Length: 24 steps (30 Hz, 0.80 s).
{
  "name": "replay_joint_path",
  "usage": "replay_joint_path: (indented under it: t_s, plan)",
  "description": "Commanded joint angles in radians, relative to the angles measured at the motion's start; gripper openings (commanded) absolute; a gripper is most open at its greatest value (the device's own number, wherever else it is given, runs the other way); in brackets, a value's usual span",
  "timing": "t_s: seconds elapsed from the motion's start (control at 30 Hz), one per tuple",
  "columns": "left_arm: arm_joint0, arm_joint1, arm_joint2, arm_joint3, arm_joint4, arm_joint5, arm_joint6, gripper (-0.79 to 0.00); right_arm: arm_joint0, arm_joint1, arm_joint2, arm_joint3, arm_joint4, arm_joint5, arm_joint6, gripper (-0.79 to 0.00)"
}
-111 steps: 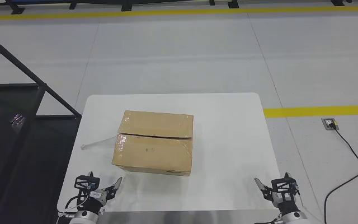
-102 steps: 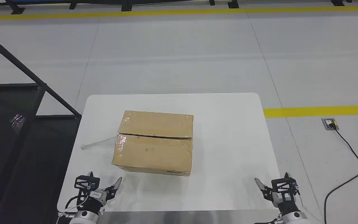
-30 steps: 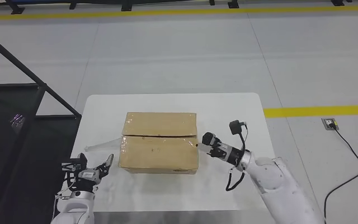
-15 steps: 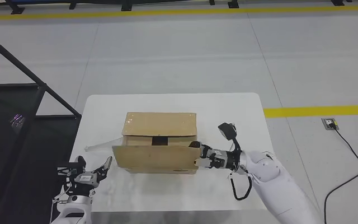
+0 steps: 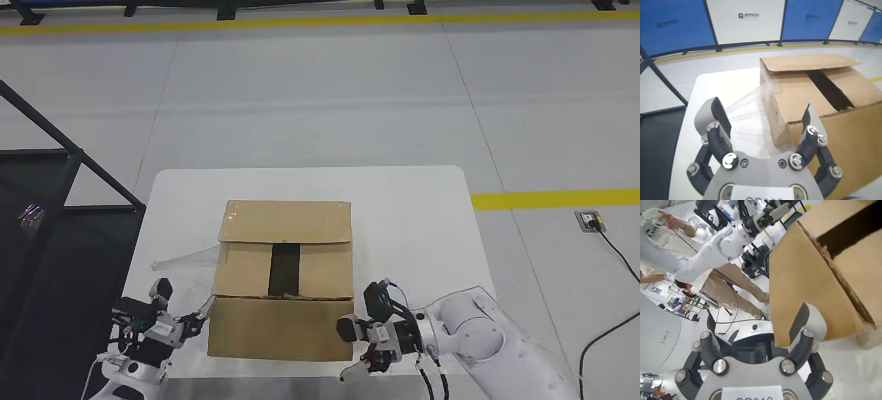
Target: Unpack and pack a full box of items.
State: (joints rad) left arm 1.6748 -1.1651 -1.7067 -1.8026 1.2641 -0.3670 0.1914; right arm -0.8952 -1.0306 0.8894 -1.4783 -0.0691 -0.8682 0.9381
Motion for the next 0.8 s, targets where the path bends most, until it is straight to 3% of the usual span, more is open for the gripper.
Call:
replay_joint_path:
  t_s: [0.0, 0.13, 0.27, 0.37, 0.77]
  plan:
    - [0.010, 0.009, -0.014, 0.013, 0.072, -0.095, 0.005, 0.000, 0.013, -0.005, -0.012, 0.008, -0.001, 0.043, -0.005, 0.000]
    - [0.011, 0.019, -0.010, 0.051, 0.220, -0.143, 0.021, 0.000, 0.042, -0.020, -0.046, -0.004, 0.035, 0.060, -0.031, 0.000]
    - [-0.001, 0.020, 0.021, 0.091, 0.311, -0.085, 0.036, 0.000, 0.083, -0.030, -0.057, -0.017, 0.175, 0.019, -0.038, 0.000]
    - [-0.012, 0.017, 0.045, 0.108, 0.308, -0.064, 0.057, 0.000, 0.110, -0.037, -0.051, -0.016, 0.323, 0.070, -0.065, 0.000]
    - [-0.012, 0.018, 0.050, 0.105, 0.308, -0.069, 0.063, 0.000, 0.103, -0.038, -0.052, -0.020, 0.328, 0.077, -0.076, 0.000]
